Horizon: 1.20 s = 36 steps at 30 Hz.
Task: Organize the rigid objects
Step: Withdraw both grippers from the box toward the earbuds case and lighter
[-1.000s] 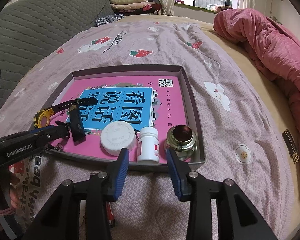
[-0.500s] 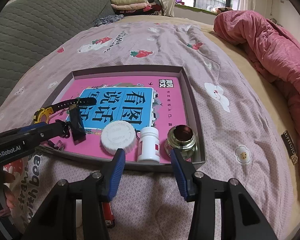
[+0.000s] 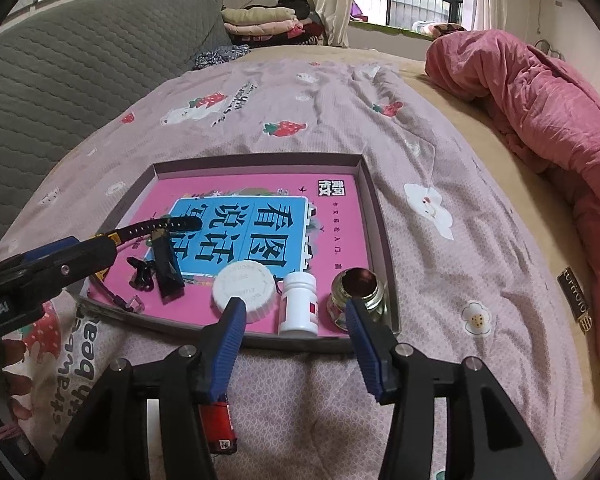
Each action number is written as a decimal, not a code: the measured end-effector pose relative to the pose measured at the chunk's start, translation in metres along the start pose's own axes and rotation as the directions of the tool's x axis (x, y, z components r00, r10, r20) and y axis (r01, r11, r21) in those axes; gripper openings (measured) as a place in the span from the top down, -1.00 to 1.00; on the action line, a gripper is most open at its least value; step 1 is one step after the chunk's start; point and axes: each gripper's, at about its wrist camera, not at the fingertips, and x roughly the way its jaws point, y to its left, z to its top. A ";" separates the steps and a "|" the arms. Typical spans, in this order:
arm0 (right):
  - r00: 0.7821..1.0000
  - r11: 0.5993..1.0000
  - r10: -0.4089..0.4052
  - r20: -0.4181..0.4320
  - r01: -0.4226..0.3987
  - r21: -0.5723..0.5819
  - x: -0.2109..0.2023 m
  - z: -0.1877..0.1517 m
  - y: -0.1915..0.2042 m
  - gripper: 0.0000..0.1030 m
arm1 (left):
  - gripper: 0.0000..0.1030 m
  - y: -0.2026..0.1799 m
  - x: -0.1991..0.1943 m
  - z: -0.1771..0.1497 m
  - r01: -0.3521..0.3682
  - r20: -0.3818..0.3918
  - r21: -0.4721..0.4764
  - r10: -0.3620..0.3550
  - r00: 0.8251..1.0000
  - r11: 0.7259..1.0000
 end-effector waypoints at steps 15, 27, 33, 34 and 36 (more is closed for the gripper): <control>0.999 1.000 -0.001 0.038 0.001 0.008 -0.020 -0.002 -0.005 -0.15 | -0.48 0.003 -0.030 -0.010 -0.049 0.062 -0.034 0.051 0.997 0.998; 0.997 1.000 0.029 0.078 -0.030 0.003 -0.038 -0.010 -0.003 -0.27 | -0.48 -0.001 -0.050 -0.020 -0.079 0.072 -0.001 0.078 0.994 0.997; 0.995 0.999 0.042 0.090 -0.042 -0.004 -0.046 -0.013 -0.002 -0.29 | -0.48 -0.003 -0.056 -0.025 -0.109 0.061 0.007 0.108 0.992 0.994; 0.995 0.999 0.044 0.090 -0.044 -0.004 -0.046 -0.015 -0.002 -0.29 | -0.48 -0.004 -0.057 -0.026 -0.112 0.061 0.013 0.111 0.992 0.994; 0.995 0.999 0.049 0.091 -0.048 -0.010 -0.048 -0.017 0.000 -0.29 | -0.48 -0.005 -0.057 -0.028 -0.117 0.054 0.017 0.116 0.992 0.993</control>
